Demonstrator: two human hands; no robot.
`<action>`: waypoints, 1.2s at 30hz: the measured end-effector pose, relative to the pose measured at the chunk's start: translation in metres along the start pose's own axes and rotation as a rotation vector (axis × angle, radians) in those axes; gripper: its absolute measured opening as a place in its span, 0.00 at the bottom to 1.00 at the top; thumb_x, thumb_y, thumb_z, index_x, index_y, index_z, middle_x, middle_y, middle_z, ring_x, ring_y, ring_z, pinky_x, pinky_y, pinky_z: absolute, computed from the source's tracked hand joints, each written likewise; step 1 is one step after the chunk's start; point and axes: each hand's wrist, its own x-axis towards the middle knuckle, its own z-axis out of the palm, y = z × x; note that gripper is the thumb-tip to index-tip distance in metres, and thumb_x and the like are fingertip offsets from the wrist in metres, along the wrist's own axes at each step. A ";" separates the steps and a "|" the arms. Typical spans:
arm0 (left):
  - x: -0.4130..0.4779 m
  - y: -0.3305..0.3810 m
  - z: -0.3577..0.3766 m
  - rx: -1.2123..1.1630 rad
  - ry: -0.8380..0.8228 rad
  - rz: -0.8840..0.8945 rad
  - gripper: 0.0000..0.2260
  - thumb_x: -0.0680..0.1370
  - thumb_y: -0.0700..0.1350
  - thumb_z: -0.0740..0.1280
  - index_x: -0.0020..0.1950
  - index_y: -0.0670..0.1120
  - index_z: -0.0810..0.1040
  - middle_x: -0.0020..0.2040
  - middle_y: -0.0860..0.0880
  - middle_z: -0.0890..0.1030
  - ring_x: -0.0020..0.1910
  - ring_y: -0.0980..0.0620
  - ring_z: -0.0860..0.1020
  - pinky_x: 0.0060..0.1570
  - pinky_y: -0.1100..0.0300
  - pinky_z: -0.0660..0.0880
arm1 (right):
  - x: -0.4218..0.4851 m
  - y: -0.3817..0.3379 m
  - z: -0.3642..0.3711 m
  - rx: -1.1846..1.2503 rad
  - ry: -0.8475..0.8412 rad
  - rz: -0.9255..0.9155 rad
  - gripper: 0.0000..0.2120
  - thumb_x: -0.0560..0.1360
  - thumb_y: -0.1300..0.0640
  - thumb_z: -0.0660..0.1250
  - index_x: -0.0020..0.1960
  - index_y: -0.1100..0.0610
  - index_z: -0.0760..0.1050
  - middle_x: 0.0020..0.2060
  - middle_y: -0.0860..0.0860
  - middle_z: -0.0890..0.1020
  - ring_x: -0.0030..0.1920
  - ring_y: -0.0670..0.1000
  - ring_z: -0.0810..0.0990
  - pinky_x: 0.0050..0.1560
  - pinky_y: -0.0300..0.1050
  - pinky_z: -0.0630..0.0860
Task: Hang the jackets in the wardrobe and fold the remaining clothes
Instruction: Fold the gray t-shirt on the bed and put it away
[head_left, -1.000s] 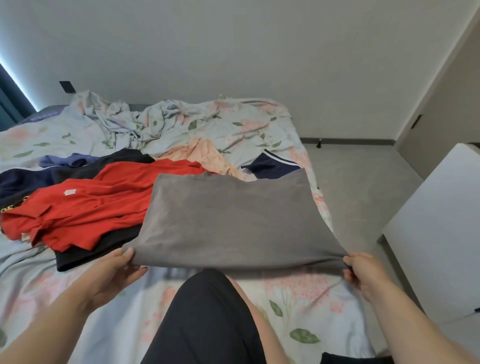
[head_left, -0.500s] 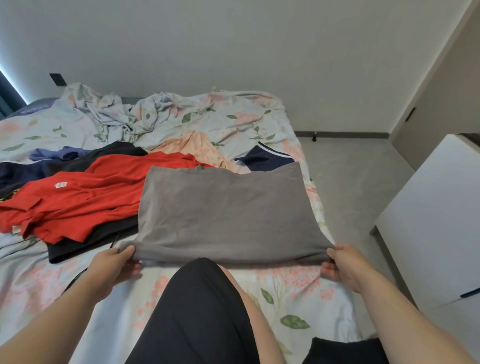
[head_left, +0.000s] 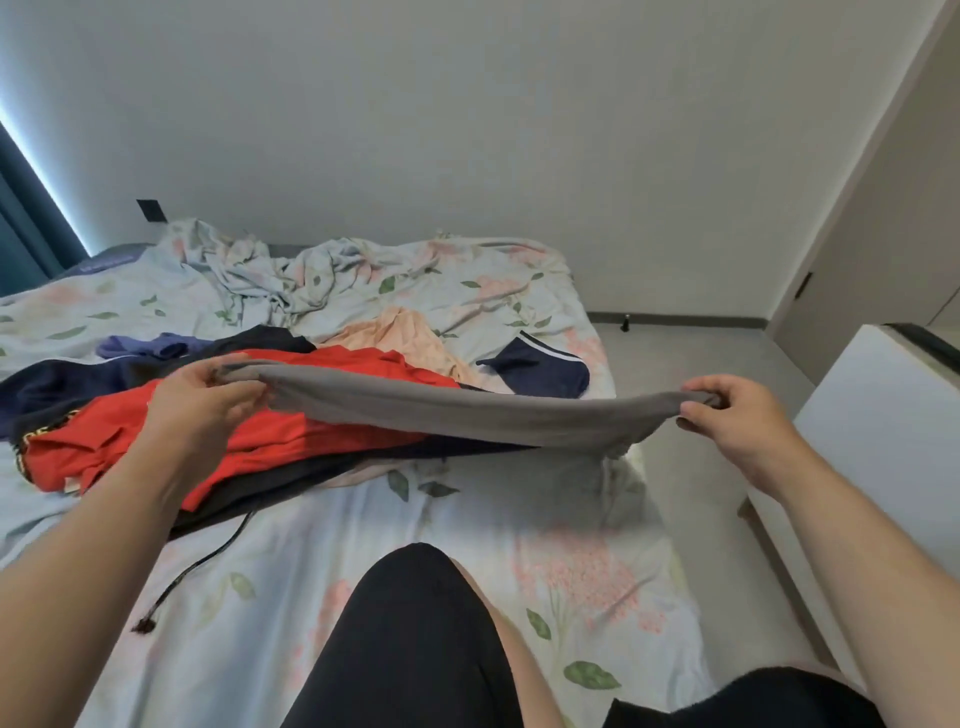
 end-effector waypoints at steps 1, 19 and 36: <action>0.002 0.016 0.001 0.091 0.009 0.058 0.13 0.73 0.26 0.64 0.51 0.40 0.81 0.41 0.44 0.82 0.39 0.54 0.80 0.43 0.63 0.79 | 0.005 -0.017 -0.004 -0.056 0.019 -0.054 0.08 0.76 0.70 0.67 0.53 0.62 0.78 0.39 0.54 0.79 0.39 0.52 0.80 0.42 0.33 0.80; 0.044 0.070 -0.008 0.142 0.183 0.227 0.06 0.75 0.44 0.73 0.40 0.47 0.79 0.38 0.48 0.80 0.39 0.51 0.75 0.42 0.56 0.72 | 0.030 -0.090 -0.001 -0.118 0.293 -0.285 0.03 0.78 0.63 0.66 0.48 0.56 0.76 0.45 0.55 0.80 0.47 0.54 0.77 0.51 0.46 0.72; 0.187 -0.136 0.051 0.975 0.090 0.092 0.17 0.77 0.53 0.69 0.34 0.45 0.69 0.31 0.48 0.75 0.33 0.45 0.73 0.33 0.51 0.68 | 0.191 0.099 0.147 -0.433 0.105 0.106 0.04 0.75 0.56 0.69 0.46 0.55 0.83 0.45 0.57 0.85 0.48 0.61 0.82 0.49 0.49 0.77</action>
